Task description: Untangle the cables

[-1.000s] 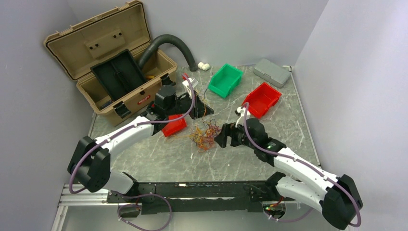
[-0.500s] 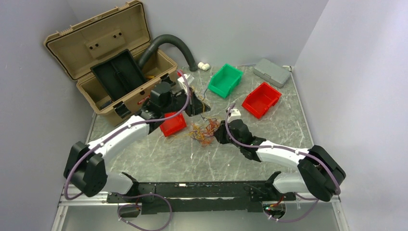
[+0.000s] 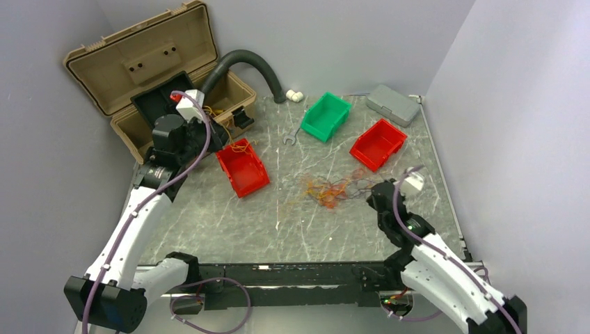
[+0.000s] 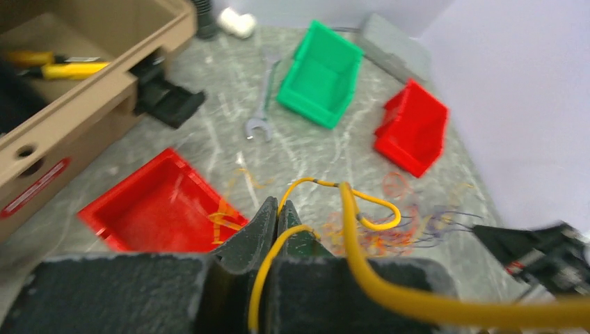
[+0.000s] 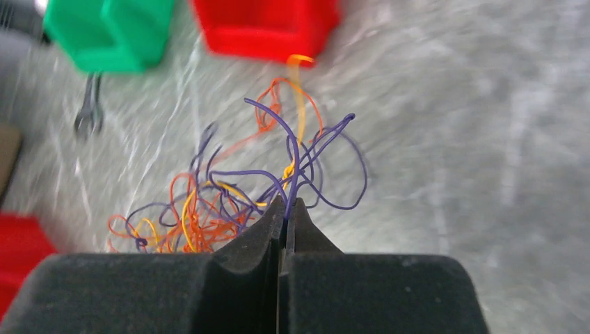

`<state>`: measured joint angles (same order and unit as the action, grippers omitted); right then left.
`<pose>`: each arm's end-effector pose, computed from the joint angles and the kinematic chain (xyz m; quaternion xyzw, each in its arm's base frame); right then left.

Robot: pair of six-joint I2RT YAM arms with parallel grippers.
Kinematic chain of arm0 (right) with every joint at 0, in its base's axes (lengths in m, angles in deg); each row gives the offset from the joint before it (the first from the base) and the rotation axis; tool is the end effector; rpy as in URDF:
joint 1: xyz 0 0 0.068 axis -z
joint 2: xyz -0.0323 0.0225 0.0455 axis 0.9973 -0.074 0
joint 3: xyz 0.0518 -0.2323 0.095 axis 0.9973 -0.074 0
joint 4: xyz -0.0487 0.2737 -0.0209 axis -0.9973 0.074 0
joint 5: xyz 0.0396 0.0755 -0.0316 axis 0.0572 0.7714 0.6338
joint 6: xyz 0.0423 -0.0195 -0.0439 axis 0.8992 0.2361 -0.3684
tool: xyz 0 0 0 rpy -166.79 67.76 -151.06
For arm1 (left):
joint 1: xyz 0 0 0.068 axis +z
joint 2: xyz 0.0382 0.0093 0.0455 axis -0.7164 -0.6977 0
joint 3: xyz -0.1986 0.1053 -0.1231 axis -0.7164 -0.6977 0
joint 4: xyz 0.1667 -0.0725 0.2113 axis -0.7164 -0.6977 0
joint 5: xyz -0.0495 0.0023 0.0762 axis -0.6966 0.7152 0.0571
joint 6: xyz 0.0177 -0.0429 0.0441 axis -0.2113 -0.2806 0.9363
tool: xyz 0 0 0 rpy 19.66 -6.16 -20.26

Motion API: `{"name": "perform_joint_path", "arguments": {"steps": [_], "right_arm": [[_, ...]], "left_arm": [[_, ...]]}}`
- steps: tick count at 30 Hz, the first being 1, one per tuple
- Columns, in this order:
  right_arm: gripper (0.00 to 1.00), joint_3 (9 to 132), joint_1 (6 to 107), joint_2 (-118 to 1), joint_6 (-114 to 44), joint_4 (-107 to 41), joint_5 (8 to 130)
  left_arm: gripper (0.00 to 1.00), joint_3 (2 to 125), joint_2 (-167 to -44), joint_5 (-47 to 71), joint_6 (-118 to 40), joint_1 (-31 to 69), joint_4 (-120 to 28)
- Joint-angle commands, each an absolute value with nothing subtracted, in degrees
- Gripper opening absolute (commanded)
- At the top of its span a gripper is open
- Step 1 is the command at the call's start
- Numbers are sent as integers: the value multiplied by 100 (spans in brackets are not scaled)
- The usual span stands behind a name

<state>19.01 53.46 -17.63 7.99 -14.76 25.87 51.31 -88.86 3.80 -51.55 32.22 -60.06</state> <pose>0.1809 0.0800 0.1939 0.2682 0.8113 0.0858 0.5123 0.2633 -0.0779 0.3670 0.0189 0.7682 -0.3096 0.5600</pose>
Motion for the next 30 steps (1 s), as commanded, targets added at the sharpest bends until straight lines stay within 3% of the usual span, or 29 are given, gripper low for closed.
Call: {"name": "perform_joint_path", "arguments": {"steps": [1, 4, 8, 9, 12, 13, 15, 30], "right_arm": [[0, 2251, 5578, -1040, 1937, 454, 1095], [0, 2422, 5583, -901, 1207, 192, 992], [0, 2590, 5587, -1124, 396, -318, 1780], [7, 2631, 5586, -1208, 310, -376, 1975], [60, 2692, 5588, -1498, 21, -584, 2506], [69, 2689, 5588, -1581, -65, -656, 2658], [76, 2685, 5592, -1710, -218, -761, 2910], [81, 2515, 5588, -1477, -406, -953, 3123]], "left_arm": [[0, 5292, -8722, 1445, -4930, 3325, -6829], [0, 5264, -8607, 1295, -4781, 3328, -6861], [0, 5351, -8711, 696, -4667, 3329, -6907], [0, 5399, -8750, 654, -4666, 3330, -6964], [0, 5498, -8814, 565, -4634, 3328, -7073], [0, 5529, -8824, 542, -4619, 3328, -7080], [0, 5581, -8854, 564, -4583, 3328, -7106], [0, 5695, -9990, 1756, -4807, 3328, -7233]]}}
